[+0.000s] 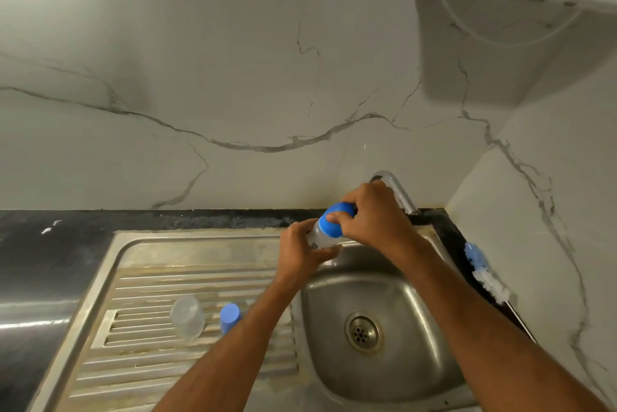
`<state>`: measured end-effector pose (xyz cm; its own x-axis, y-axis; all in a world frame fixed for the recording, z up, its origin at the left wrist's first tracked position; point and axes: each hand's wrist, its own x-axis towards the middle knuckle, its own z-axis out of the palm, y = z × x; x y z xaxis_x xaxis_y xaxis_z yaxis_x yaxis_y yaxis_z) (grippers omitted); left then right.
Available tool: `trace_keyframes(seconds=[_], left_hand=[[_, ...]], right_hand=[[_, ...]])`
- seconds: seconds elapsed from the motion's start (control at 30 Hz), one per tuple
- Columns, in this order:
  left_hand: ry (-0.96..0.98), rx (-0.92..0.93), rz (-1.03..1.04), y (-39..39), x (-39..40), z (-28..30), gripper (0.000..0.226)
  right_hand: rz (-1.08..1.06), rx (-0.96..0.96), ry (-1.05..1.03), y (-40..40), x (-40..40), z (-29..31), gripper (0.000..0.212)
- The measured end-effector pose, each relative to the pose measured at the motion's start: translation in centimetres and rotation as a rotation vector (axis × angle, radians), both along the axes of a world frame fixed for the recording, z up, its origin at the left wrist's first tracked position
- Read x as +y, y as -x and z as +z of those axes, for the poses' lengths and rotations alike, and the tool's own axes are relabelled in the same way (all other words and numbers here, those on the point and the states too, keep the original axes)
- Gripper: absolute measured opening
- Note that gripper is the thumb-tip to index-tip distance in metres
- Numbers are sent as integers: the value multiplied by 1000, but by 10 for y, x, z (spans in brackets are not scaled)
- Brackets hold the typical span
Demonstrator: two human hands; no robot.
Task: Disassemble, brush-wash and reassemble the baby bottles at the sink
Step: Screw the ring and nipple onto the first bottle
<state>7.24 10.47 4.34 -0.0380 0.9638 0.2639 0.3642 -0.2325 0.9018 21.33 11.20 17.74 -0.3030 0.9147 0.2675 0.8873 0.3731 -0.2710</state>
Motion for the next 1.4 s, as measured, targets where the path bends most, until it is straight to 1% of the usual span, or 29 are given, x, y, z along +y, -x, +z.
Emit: trace_keyframes(seconds=[0.07,0.17,0.2,0.27,0.3,0.33,0.4,0.43,0.53,0.67,0.73,0.8,0.9,0.97,1.03,1.13,1.4], left_hand=[[-5,-26,-3,5,-1,-2,52],[7,-66,-23,16,-3,-2,46],[12,-68,-19,22,-3,0,45],[27,-60,10,38,3,7,43],[27,-64,25,48,7,10,39],[22,-66,42,57,11,13,36],[9,-40,67,74,16,18,37],[10,-18,82,82,18,16,40],[29,26,114,110,24,7,49],[65,120,91,151,34,-1,57],[109,178,78,172,42,-8,66],[156,168,70,193,50,-19,73],[221,178,84,217,57,-40,64],[262,206,79,227,59,-54,60],[279,225,71,233,61,-69,59],[290,240,72,239,63,-83,56],[283,228,96,241,65,-97,52]], right_hand=[[-53,0,-39,9,0,-12,42],[-45,42,-36,24,4,-20,52],[-37,91,-7,28,8,-22,57],[-13,302,124,32,17,-27,69],[-7,410,210,35,20,-32,70],[3,472,285,41,24,-39,65],[42,501,377,59,29,-56,51],[61,518,399,70,30,-64,48],[93,577,418,102,39,-85,50],[119,557,456,138,57,-108,57],[93,555,464,154,67,-121,53],[40,534,479,171,76,-133,49],[-4,443,507,194,84,-157,50],[-5,414,542,206,86,-174,56],[-24,402,564,215,87,-187,61],[-41,394,592,223,90,-201,61],[-40,373,607,229,95,-214,60]])
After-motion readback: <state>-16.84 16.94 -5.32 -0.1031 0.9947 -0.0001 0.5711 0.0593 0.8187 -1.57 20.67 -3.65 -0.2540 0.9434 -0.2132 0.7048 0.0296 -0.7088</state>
